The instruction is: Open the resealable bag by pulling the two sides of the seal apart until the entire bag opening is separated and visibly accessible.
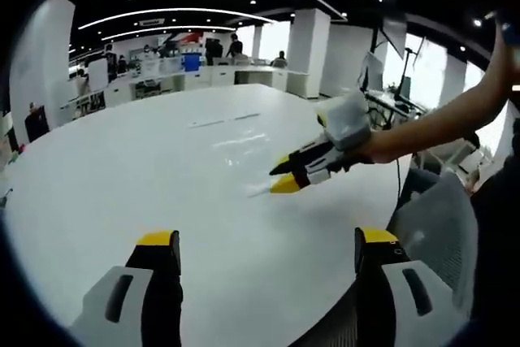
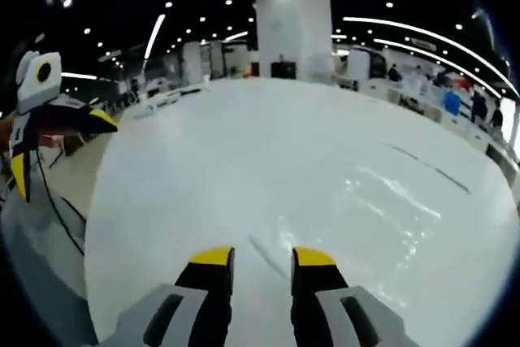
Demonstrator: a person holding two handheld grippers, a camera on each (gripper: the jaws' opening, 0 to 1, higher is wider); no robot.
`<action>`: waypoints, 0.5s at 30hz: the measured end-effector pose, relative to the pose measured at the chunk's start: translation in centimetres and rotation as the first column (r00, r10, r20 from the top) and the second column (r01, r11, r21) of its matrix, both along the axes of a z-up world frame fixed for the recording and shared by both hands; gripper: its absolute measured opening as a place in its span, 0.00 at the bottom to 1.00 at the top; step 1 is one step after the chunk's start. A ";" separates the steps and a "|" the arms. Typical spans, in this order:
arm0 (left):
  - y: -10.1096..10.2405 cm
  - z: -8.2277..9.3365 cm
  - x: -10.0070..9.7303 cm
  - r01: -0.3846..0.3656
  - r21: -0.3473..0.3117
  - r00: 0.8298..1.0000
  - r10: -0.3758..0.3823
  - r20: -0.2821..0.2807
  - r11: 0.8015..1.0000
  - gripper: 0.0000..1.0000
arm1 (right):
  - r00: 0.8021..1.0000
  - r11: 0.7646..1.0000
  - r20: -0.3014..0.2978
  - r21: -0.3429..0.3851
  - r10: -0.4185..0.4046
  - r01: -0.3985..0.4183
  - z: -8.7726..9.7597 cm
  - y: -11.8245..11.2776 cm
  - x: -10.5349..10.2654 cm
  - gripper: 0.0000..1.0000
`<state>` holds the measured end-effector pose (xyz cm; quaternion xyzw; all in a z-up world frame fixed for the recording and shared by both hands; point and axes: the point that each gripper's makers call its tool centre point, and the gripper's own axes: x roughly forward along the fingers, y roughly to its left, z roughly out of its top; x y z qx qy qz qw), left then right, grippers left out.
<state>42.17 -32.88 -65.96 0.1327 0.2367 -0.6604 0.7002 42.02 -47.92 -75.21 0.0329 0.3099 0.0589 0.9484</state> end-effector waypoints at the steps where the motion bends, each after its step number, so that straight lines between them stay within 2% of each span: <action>1: 0.0 0.0 -0.1 0.005 -0.002 1.000 -0.005 -0.006 1.000 0.87 | 1.000 1.000 0.001 -0.010 0.006 -0.006 0.0 0.0 0.0 0.24; 3: -0.3 0.2 -0.5 0.009 -0.028 0.999 -0.010 -0.042 1.000 0.87 | 1.000 0.999 -0.018 -0.044 0.022 -0.022 -0.4 0.1 0.1 0.24; 5: -0.4 0.1 -0.6 0.018 -0.020 0.999 -0.018 -0.033 1.000 0.87 | 0.999 0.998 -0.031 -0.063 0.027 -0.028 -0.9 -0.1 0.2 0.22; 8: -0.3 -0.2 -0.7 0.035 0.005 0.999 -0.035 -0.003 0.999 0.87 | 0.999 0.997 -0.047 -0.070 0.024 -0.027 -1.6 -0.4 0.3 0.13; 13: 0.0 -0.6 -0.3 0.027 0.022 1.000 -0.027 -0.012 0.999 0.85 | 0.998 0.996 -0.060 -0.082 0.016 -0.021 -2.0 -0.6 0.4 0.13; 15: 0.0 -0.7 0.0 0.020 0.027 1.000 -0.020 -0.010 0.999 0.85 | 0.997 0.995 -0.068 -0.091 0.037 -0.043 -2.2 -0.3 0.4 0.13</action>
